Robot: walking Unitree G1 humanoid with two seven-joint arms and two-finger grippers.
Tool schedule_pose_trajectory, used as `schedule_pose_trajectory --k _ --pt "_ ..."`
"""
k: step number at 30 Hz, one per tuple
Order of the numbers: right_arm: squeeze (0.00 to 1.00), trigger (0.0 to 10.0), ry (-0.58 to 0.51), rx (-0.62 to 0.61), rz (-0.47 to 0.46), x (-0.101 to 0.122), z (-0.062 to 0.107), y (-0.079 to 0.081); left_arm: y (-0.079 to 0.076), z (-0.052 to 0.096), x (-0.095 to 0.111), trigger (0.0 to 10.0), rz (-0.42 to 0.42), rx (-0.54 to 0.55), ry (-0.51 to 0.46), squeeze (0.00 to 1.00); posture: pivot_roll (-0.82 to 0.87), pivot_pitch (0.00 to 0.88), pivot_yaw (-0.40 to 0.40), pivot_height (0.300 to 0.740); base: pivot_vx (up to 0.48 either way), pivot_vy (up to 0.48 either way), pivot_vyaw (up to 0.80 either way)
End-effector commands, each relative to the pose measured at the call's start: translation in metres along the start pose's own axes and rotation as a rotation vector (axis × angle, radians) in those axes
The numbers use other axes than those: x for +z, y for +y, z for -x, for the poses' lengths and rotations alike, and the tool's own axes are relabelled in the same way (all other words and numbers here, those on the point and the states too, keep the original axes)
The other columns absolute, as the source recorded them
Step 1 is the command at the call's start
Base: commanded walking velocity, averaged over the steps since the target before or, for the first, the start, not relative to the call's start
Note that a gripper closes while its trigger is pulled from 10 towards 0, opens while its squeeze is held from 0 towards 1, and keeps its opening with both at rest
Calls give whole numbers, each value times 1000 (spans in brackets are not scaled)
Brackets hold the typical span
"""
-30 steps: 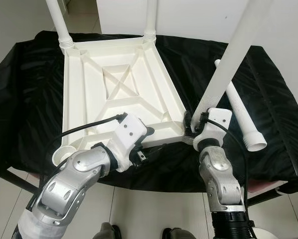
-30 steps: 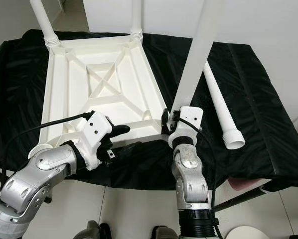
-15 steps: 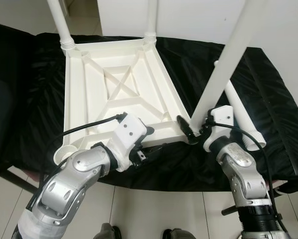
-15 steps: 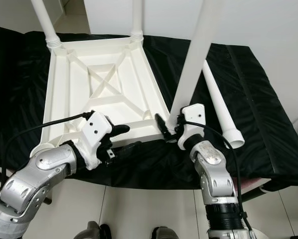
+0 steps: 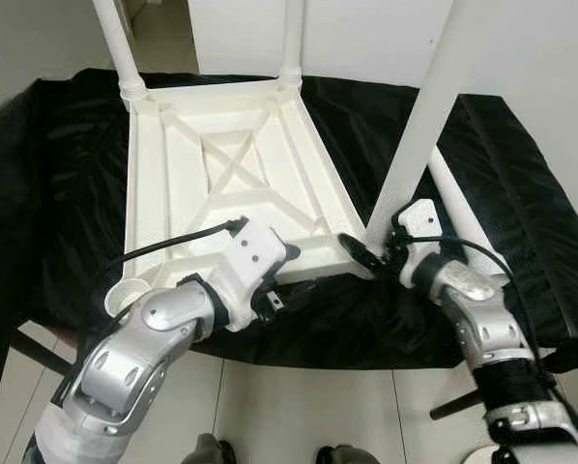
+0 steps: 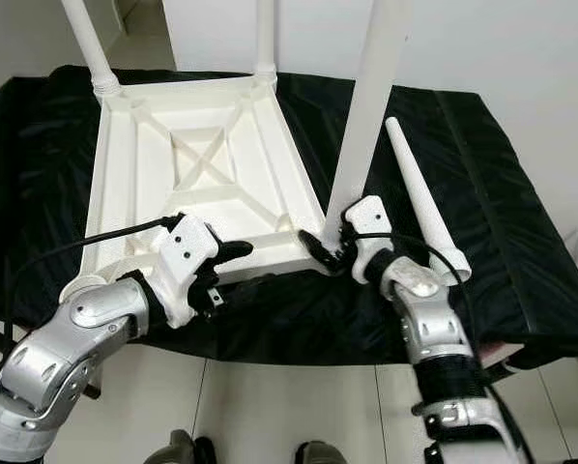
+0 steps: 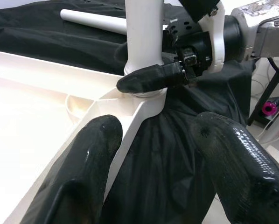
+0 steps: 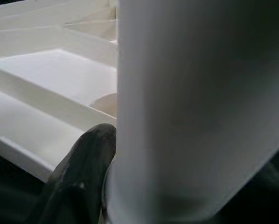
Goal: Building children table
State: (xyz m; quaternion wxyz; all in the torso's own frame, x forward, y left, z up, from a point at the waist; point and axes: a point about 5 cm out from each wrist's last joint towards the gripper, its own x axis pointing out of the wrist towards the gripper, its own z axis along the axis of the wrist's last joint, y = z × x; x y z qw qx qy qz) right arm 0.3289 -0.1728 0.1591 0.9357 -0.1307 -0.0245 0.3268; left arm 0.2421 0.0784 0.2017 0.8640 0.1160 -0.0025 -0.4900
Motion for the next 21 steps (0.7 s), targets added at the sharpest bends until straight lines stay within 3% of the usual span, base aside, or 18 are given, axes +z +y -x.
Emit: schedule_pose_trajectory --k 1,6,7,12,13,17,21 --pt "0 0 56 56 -29 -14 0 8 1 1 0 10000 -6 9 3 0 -142 99 28 740 0 0 0" --pt "0 0 69 48 -79 -24 6 8 1 2 -1 10000 -7 7 7 0 -142 103 30 740 0 0 0" --pt "0 10000 58 22 -103 -24 5 9 1 2 -1 10000 -7 6 8 0 -142 106 30 740 0 0 0" --pt "0 10000 18 -10 -146 -21 3 11 1 2 -1 10000 -7 4 9 0 -149 109 32 740 0 0 0" --pt "0 10000 26 -102 -165 -20 -2 11 2 2 -1 10000 -5 3 10 0 -152 110 31 740 0 0 0" --pt "0 10000 -3 -237 -211 -12 -8 22 2 1 -1 10000 -3 3 8 0 -154 117 31 740 0 0 0" --pt "0 10000 -6 -269 -235 -11 -9 25 1 1 -2 10000 -2 3 9 0 -154 117 31 740 0 0 0"
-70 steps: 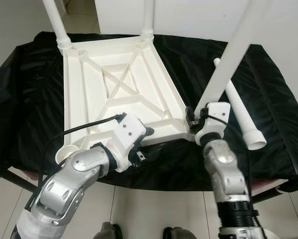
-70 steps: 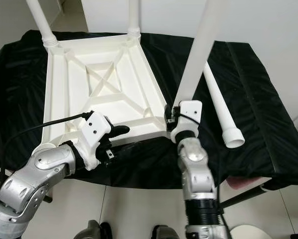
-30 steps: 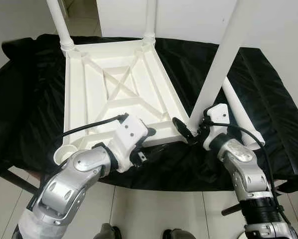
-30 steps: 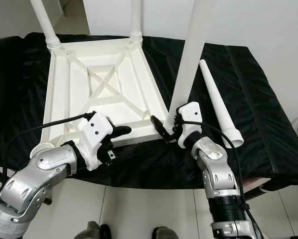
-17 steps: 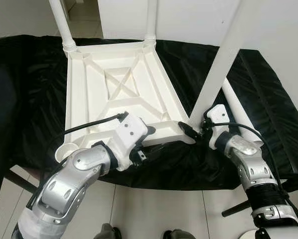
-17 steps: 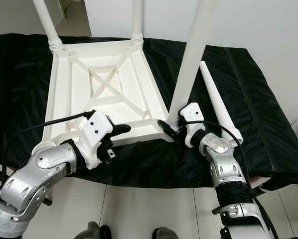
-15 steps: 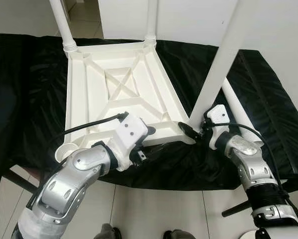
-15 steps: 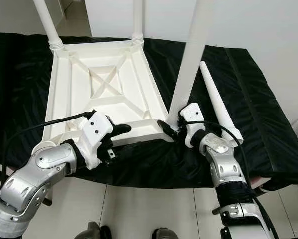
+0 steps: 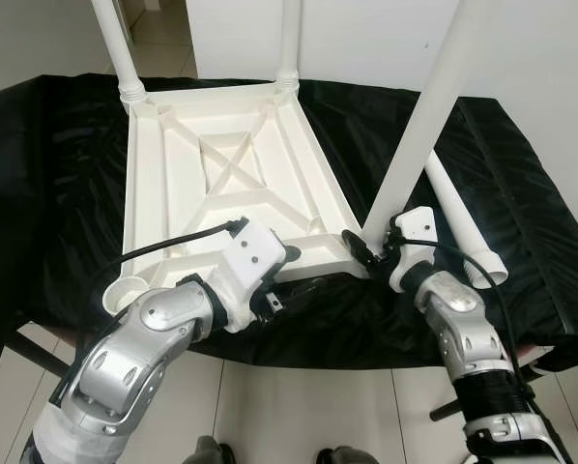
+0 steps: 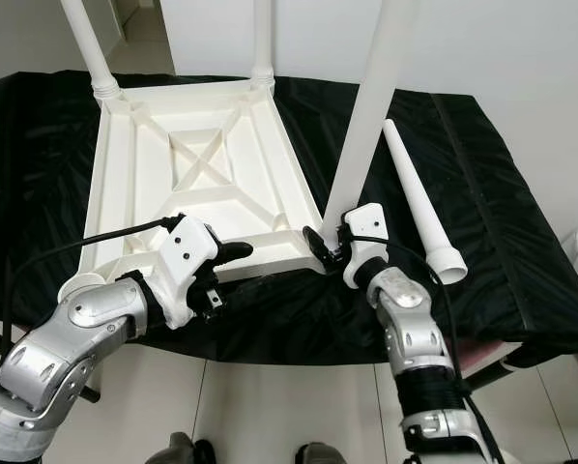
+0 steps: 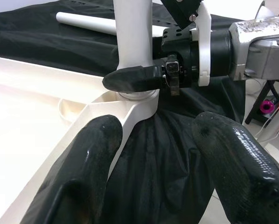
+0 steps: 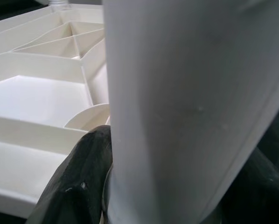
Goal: Building children table
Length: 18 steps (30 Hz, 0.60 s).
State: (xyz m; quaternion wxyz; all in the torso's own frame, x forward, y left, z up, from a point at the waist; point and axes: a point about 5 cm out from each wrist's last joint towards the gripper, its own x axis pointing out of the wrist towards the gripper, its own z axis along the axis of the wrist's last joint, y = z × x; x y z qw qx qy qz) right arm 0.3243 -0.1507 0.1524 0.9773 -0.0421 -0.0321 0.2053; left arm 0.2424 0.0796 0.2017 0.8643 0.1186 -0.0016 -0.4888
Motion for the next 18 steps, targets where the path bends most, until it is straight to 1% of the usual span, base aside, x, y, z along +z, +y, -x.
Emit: schedule_pose_trajectory --k 1,2,3,4,5,6,8,9,10,11,12,14,18 --pt "0 10000 46 -81 -101 -11 3 5 0 0 -2 10000 2 -1 6 0 -157 121 30 740 0 0 0" --pt "0 10000 54 -148 -134 -11 3 11 0 0 -2 10000 3 -2 7 0 -157 123 30 740 0 0 0" --pt "0 10000 63 -234 -151 -10 5 20 0 0 -2 10000 5 -3 7 0 -159 135 30 740 0 0 0" --pt "0 10000 68 -292 -158 -9 7 26 0 0 -2 10000 6 -4 7 0 -159 135 30 740 0 0 0" --pt "0 10000 68 -292 -158 -9 7 26 0 0 -2 10000 6 -4 7 0 -159 135 30 740 0 0 0" --pt "0 10000 70 -320 -158 -9 8 29 0 1 -2 10000 6 -4 7 0 -159 135 30 740 0 0 0" --pt "0 10000 74 -437 -160 -8 11 35 0 0 -2 10000 7 -4 8 0 -154 138 24 740 0 0 0" --pt "0 10000 74 -437 -160 -8 11 35 0 0 -2 10000 7 -4 8 0 -154 138 24 740 0 0 0" --pt "0 10000 75 -482 -157 -7 13 37 0 0 -2 10000 7 -4 8 0 -151 137 25 740 0 0 0" --pt "0 10000 76 -494 -175 -7 13 41 0 0 -2 10000 7 -4 9 0 -151 137 25 740 0 0 0" --pt "0 10000 76 -494 -175 -7 13 41 0 0 -2 10000 7 -4 9 0 -151 137 25 740 0 0 0" --pt "0 10000 65 -465 -192 -4 11 49 1 1 -2 10000 5 -3 11 0 -149 140 30 740 0 0 0" --pt "0 10000 63 -464 -187 -2 11 49 1 1 -2 10000 5 -3 12 0 -150 140 32 740 0 0 0"
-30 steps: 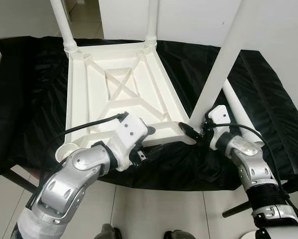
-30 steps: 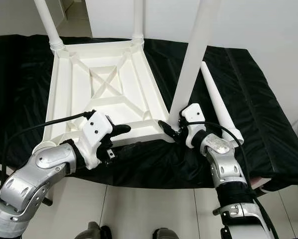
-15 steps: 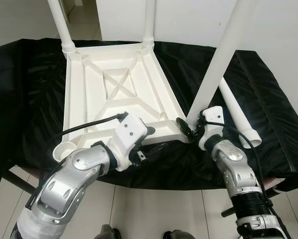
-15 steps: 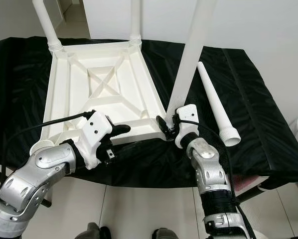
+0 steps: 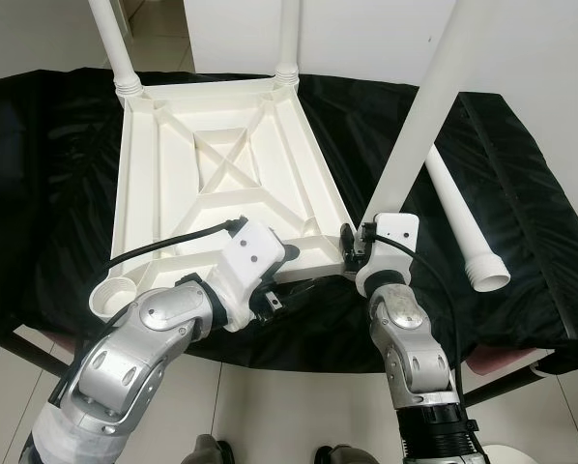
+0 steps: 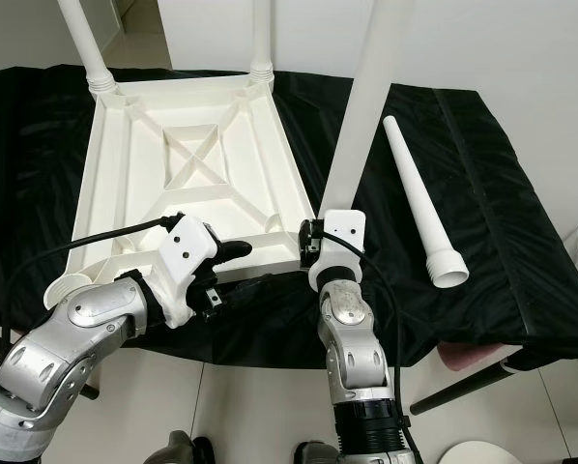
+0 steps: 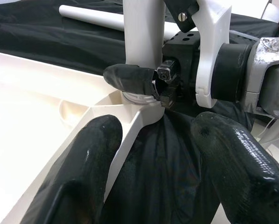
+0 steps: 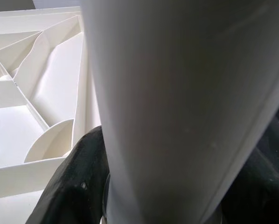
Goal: Building children table
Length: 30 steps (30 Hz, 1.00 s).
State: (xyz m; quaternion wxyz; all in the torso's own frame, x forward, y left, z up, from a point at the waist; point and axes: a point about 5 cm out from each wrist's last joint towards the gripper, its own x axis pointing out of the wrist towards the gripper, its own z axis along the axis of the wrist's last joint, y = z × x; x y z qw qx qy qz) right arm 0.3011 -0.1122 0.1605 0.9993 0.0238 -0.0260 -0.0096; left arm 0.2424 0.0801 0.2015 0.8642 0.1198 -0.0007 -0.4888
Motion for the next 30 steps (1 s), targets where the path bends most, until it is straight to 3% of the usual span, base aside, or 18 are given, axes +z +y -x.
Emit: schedule_pose_trajectory --k 1,3,4,5,13,14,20,23,27,30 --pt "0 10000 71 -41 -49 -14 7 -1 1 0 -1 10000 3 -2 10 0 -149 140 33 740 0 0 0" --pt "0 10000 64 -50 -40 -12 8 -2 1 0 -1 10000 2 -3 11 0 -148 140 33 740 0 0 0" --pt "294 10000 55 -51 -39 -10 8 -2 2 1 -1 10000 1 -3 12 0 -146 140 33 740 0 0 0" --pt "1000 10000 25 -34 -37 -5 8 -1 2 1 -1 10000 -1 -1 13 0 -143 140 31 740 0 0 0" --pt "1000 10000 -22 57 -42 -1 6 -5 3 2 -1 10000 -2 6 13 0 -141 135 27 740 0 0 0" --pt "0 10000 -27 114 -36 -2 4 -10 2 2 -1 10000 -2 7 13 0 -141 132 25 740 0 0 0" --pt "0 10000 -32 303 -10 -3 -3 -19 3 1 -1 10000 -3 10 12 0 -141 128 23 740 0 0 0" --pt "0 10000 -53 450 94 -2 -9 -25 4 1 -1 10000 -9 10 11 0 -143 124 24 740 0 0 0" --pt "0 10000 -53 483 111 -2 -10 -25 4 0 -1 10000 -11 9 12 0 -145 123 26 740 0 0 0" --pt "0 10000 -71 583 163 1 -17 -27 2 -1 -2 10000 -15 4 15 0 -145 119 25 740 0 0 0"
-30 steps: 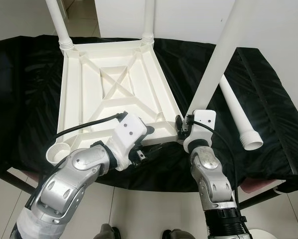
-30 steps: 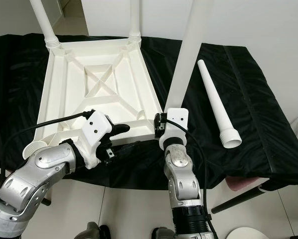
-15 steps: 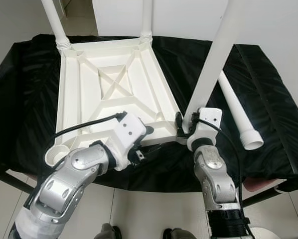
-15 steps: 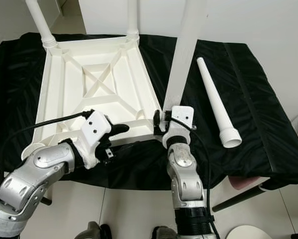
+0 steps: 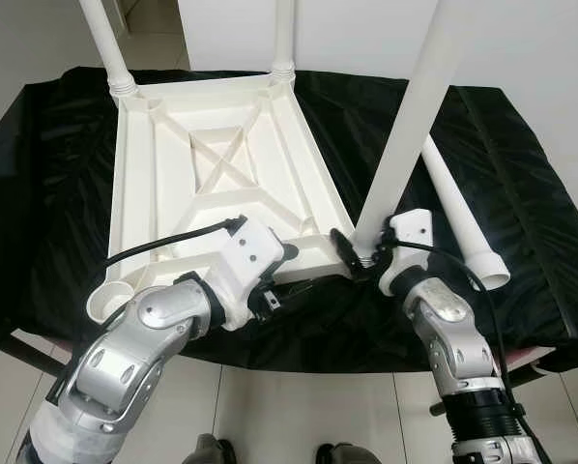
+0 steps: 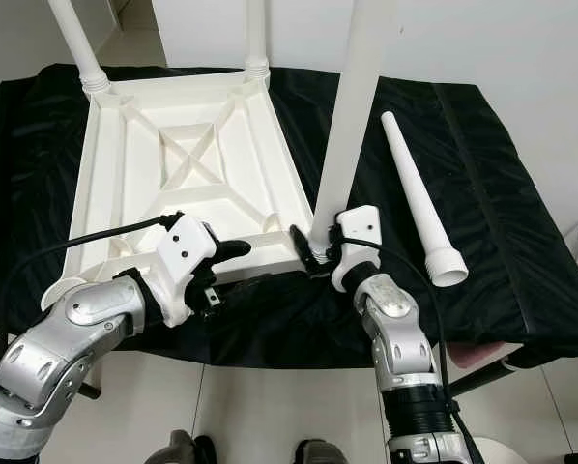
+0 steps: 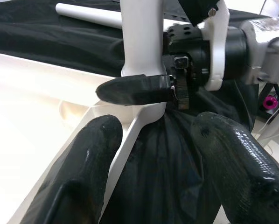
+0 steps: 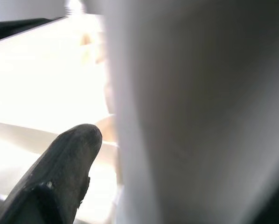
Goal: Building children table
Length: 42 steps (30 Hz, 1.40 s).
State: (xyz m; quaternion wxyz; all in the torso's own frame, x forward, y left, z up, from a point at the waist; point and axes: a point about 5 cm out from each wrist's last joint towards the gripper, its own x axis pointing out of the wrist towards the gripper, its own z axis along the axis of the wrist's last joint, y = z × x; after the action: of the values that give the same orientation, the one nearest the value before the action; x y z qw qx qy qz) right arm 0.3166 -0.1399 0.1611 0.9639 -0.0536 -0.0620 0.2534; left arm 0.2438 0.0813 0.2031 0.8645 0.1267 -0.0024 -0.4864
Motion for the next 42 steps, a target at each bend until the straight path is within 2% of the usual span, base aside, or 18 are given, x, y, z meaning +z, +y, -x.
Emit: schedule_pose_trajectory --k 1,5,9,10,11,15,23,24,25,30,32,33,35,39,41,42 --pt "0 10000 -5 46 22 0 -1 0 0 -1 -3 10000 -2 -1 11 0 -145 119 25 740 0 0 0" --pt "0 10000 -25 170 82 7 -9 -9 -1 -2 -5 10000 -13 -4 22 0 -141 110 23 740 0 0 0" --pt "0 10000 -26 182 91 8 -11 -12 -1 -2 -5 10000 -14 -4 24 0 -141 110 23 740 0 0 0" --pt "0 5804 -16 198 106 7 -13 -16 -1 -2 -6 10000 -17 -4 27 0 -140 104 20 740 0 0 0" --pt "0 0 2 213 116 4 -13 -19 -1 -3 -6 10000 -19 -3 27 0 -137 101 17 740 0 0 0" --pt "0 0 32 220 120 -1 -11 -24 -1 -3 -6 10000 -22 0 27 0 -137 98 14 740 0 0 0" --pt "0 0 57 233 65 -12 -4 -28 -2 -2 -6 10000 -23 0 26 0 -141 99 14 740 0 0 0" --pt "0 3843 65 230 56 -15 -3 -29 -3 -3 -6 10000 -23 -2 26 0 -143 100 14 740 0 0 0" --pt "0 10000 71 226 51 -17 -2 -29 -3 -3 -6 10000 -23 -3 26 0 -143 100 14 740 0 0 0" --pt "0 10000 68 183 4 -21 -1 -31 -3 -3 -6 10000 -25 -8 26 0 -146 100 13 740 0 0 0" --pt "0 10000 101 102 17 -23 -2 -33 -4 -3 -6 10000 -25 -10 25 0 -146 99 11 740 0 0 0" --pt "0 10000 101 102 17 -23 -2 -33 -4 -3 -6 10000 -25 -10 25 0 -146 99 11 740 0 0 0" --pt "0 10000 121 5 -2 -25 -2 -34 -5 -3 -7 10000 -22 -11 26 0 -147 99 7 740 0 0 0" --pt "0 10000 105 -38 -33 -23 -3 -27 -6 -3 -7 10000 -20 -13 26 0 -147 97 3 740 0 0 0" --pt "0 10000 95 -119 -67 -22 -3 -20 -7 -3 -8 10000 -18 -14 25 0 -146 97 -1 740 0 0 0" --pt "0 10000 95 -119 -67 -22 -3 -20 -7 -3 -8 10000 -18 -14 25 0 -146 97 -1 740 0 0 0"
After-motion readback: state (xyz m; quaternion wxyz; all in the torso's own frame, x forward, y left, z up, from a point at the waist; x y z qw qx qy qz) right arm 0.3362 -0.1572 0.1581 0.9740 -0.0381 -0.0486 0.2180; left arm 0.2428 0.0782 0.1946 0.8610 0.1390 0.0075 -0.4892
